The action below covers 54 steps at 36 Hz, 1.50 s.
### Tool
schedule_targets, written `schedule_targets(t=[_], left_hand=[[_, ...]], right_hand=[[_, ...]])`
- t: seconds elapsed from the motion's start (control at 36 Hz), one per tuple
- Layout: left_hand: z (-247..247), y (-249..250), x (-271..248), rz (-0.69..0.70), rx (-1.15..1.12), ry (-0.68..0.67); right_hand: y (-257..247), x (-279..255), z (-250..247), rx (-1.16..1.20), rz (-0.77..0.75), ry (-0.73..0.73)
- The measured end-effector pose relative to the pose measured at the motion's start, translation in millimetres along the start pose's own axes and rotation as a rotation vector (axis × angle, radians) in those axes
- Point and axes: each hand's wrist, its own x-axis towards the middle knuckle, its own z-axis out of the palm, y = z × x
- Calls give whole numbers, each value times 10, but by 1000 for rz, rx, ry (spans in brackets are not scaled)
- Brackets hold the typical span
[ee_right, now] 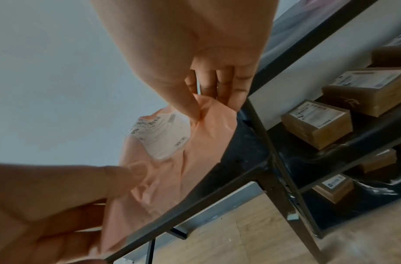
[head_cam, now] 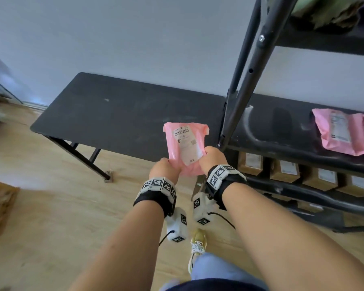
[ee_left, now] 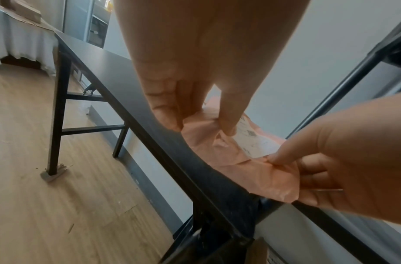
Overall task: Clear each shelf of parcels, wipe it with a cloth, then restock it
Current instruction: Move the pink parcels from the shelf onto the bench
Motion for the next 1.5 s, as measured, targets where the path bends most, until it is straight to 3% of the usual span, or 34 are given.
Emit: schedule_targets(t=[0.28,0.44,0.92,1.08,1.31,1.5], left_hand=[[-263,192,731,-5,1,-43],[-377,437,1294,60,24,-83],[-455,1073,2712,262,151,-287],[-405,1148,2809,276,169,-346],[-483,1062,2632,302,178,-228],[-451,778,2170,350,238,-173]], right_hand=[[-413,689,75,-129,6,-10],[-539,1167,28,-124,42,0],[-997,2158,-63,43,385,218],[-980,2190,-3,41,410,226],[-944,1960,52,78,430,221],[-814,1446,181,78,368,174]])
